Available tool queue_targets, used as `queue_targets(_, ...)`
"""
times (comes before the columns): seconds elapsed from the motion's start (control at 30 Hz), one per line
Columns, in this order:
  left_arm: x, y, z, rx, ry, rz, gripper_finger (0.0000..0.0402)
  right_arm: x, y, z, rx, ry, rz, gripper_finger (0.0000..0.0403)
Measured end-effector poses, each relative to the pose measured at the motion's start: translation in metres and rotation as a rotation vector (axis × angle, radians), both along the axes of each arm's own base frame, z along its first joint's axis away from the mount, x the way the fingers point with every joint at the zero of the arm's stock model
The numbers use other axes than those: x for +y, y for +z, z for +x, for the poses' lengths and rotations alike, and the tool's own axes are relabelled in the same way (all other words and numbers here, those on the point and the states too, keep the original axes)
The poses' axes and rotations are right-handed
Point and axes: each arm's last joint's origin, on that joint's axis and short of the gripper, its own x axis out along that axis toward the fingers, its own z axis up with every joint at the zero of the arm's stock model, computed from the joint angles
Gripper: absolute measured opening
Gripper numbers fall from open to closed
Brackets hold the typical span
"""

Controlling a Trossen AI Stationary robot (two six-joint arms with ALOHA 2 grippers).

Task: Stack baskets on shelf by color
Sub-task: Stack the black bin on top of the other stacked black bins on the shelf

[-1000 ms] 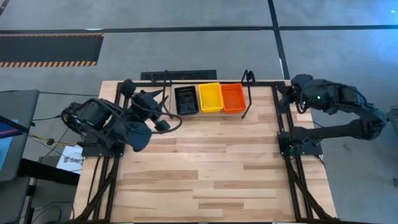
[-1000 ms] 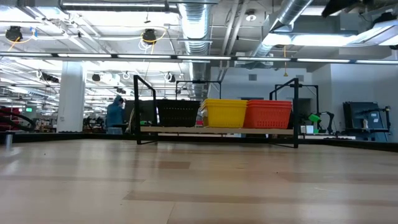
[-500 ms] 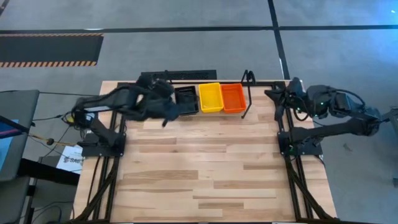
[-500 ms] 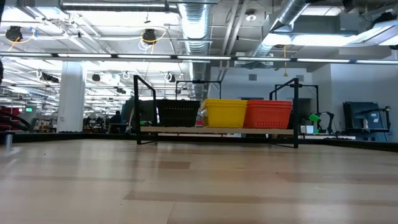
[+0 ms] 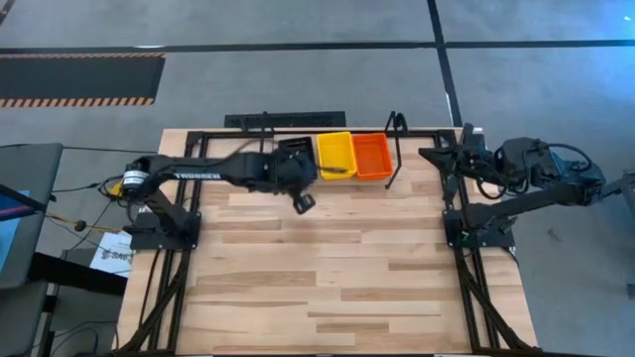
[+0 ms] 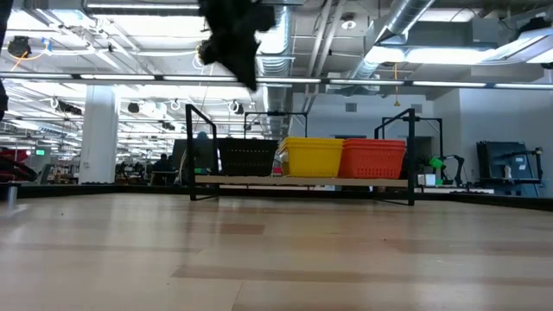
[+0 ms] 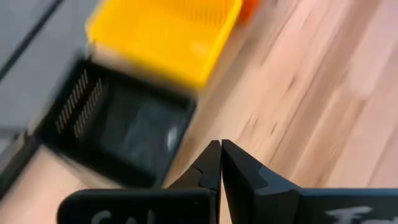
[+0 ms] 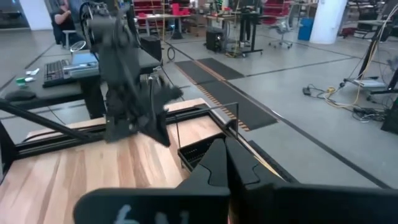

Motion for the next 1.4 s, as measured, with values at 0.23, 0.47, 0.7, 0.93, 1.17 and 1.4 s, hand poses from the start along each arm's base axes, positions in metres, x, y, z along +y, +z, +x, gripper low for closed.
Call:
queue_targets(0.23, -0.009, -0.061, -0.014, 0.114, 0.124, -0.050, 0.0000, 0.000, 0.000, 0.000, 0.002, -0.002, -0.004, 0.0001)
queue_targets(0.47, -0.010, -0.083, -0.013, 0.046, 0.141, -0.074, 0.0000, -0.003, 0.000, 0.000, 0.002, -0.034, -0.005, 0.0001)
queue_targets(0.7, -0.001, -0.090, -0.012, 0.007, 0.166, -0.060, 0.0000, -0.003, 0.000, 0.000, 0.003, -0.033, -0.004, 0.0001)
queue_targets(0.93, 0.006, -0.095, -0.011, 0.019, 0.185, -0.057, 0.0000, -0.003, 0.000, 0.000, 0.008, -0.031, -0.016, 0.0001)
queue_targets(1.17, 0.007, -0.124, -0.001, 0.097, 0.179, -0.064, 0.0000, -0.003, 0.000, 0.000, 0.010, -0.031, -0.018, 0.0001)
queue_targets(1.4, 0.007, -0.136, 0.003, 0.134, 0.160, -0.070, 0.0000, -0.003, 0.000, 0.000, 0.012, -0.031, -0.019, 0.0001)
